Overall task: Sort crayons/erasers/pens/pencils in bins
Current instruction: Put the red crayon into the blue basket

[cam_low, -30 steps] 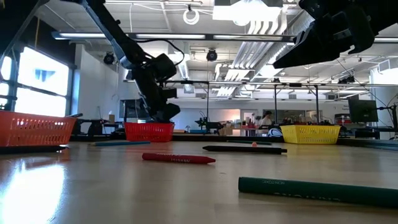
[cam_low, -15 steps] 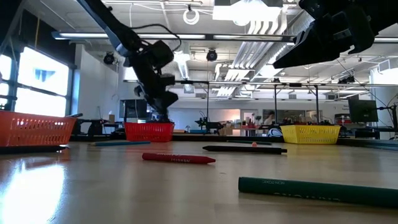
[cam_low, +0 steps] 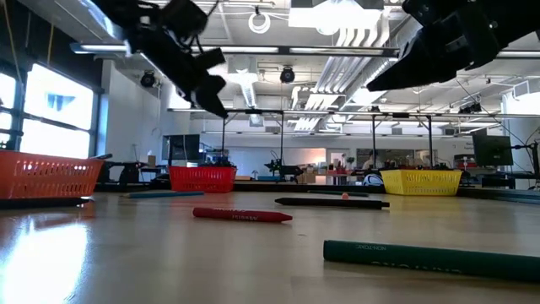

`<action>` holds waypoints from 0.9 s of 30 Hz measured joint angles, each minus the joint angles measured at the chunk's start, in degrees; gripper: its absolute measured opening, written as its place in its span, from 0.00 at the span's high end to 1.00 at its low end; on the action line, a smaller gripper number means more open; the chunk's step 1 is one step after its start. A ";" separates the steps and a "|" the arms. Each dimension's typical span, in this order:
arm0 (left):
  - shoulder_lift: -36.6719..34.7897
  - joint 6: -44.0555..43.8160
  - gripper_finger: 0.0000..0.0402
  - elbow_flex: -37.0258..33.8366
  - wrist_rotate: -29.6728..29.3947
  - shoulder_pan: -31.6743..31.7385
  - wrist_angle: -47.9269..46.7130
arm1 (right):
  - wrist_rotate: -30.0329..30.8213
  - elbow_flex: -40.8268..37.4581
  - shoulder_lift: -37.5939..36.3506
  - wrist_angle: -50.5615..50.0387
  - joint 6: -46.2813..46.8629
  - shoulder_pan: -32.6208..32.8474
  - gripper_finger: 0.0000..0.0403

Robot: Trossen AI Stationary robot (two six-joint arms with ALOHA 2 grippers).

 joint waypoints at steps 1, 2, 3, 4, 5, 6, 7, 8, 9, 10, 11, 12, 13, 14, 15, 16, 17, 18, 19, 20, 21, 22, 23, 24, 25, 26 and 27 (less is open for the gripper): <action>-1.78 -0.28 0.99 -2.39 0.22 -1.40 3.00 | -0.16 0.00 0.00 0.22 0.28 -0.27 1.00; -3.60 -1.09 0.99 -4.75 0.90 -2.69 6.23 | -0.61 0.00 0.00 0.70 1.00 -0.52 1.00; -5.52 -2.04 0.99 -6.98 1.85 -3.95 9.35 | -1.24 0.00 0.00 1.29 1.45 -0.80 1.00; -7.54 -2.76 0.99 -9.19 3.00 -5.22 12.40 | -2.12 0.00 0.00 2.01 1.57 -0.96 1.00; -9.36 -3.41 0.99 -11.24 4.16 -6.47 15.12 | -2.92 0.00 0.00 2.60 1.54 -1.13 1.00; -10.98 -3.97 0.99 -13.11 5.42 -7.84 17.93 | -3.37 0.00 0.00 3.29 1.44 -1.16 1.00; -12.53 -4.08 0.99 -14.73 6.74 -9.13 19.72 | -3.51 0.00 0.00 3.97 1.26 -1.17 1.00; -14.00 -4.07 1.00 -16.20 7.99 -10.33 21.22 | -3.51 0.00 0.00 4.77 0.99 -1.17 1.00; -15.34 -4.05 1.00 -17.55 9.32 -11.53 22.88 | -3.51 0.00 0.00 5.54 0.52 -1.17 1.00; -16.62 -4.07 1.00 -18.72 9.97 -12.60 24.13 | -3.51 0.00 0.00 6.42 0.01 -1.17 1.00; -17.78 -4.08 1.00 -19.81 10.23 -13.66 25.27 | -3.51 0.00 0.00 7.26 -0.15 -1.17 1.00; -18.66 -3.96 0.99 -20.79 10.37 -14.64 26.49 | -3.51 0.00 0.00 8.03 -0.15 -1.17 1.00; -19.46 -3.40 0.99 -21.70 10.60 -15.44 27.34 | -3.51 0.00 -0.02 8.59 -0.13 -1.17 1.00; -20.31 -2.63 0.99 -22.47 10.90 -16.21 27.46 | -3.49 0.00 -0.02 8.99 -0.11 -1.12 1.00; -21.12 -2.00 0.99 -23.09 11.13 -16.75 27.40 | -3.33 0.02 -0.02 9.15 -0.11 -1.04 1.00; -21.84 -1.68 0.99 -23.57 11.24 -17.31 27.48 | -2.80 0.02 -0.02 9.14 -0.10 -0.87 1.00; -22.59 -1.54 0.99 -24.14 11.53 -17.67 27.63 | -2.10 0.02 -0.02 9.14 -0.11 -0.67 1.00; -23.13 -1.48 0.99 -24.70 11.83 -17.94 27.69 | -1.56 0.02 -0.02 9.14 -0.10 -0.45 1.00; -23.56 -1.46 0.99 -25.28 12.50 -18.08 27.86 | -1.02 0.02 -0.02 9.16 0.03 -0.24 1.00; -23.95 -1.24 0.99 -25.89 13.23 -18.12 28.10 | -0.37 0.02 0.00 9.20 0.44 0.06 1.00; -24.35 -1.02 0.99 -26.52 13.91 -18.12 28.56 | 0.28 0.13 0.00 9.19 1.32 0.37 1.00; -24.69 -1.02 0.99 -27.00 14.66 -18.12 28.99 | 1.00 0.62 0.16 8.74 2.24 0.72 1.00; -24.94 -1.02 0.99 -27.38 15.31 -18.12 29.41 | 1.52 1.45 0.65 8.34 2.84 1.18 1.00; -25.15 -1.04 0.99 -27.64 15.76 -18.12 29.72 | 2.38 2.43 1.27 7.54 3.19 1.83 1.00; -25.32 -1.04 0.99 -27.89 15.99 -18.12 30.10 | 3.16 3.49 2.11 6.49 3.63 2.49 1.00; -25.44 -1.02 0.99 -28.02 16.32 -18.12 30.41 | 3.91 4.88 3.38 5.30 4.07 3.10 1.00; -25.48 -1.06 0.99 -28.14 16.86 -18.12 30.54 | 4.48 6.51 4.74 3.72 4.62 3.69 1.00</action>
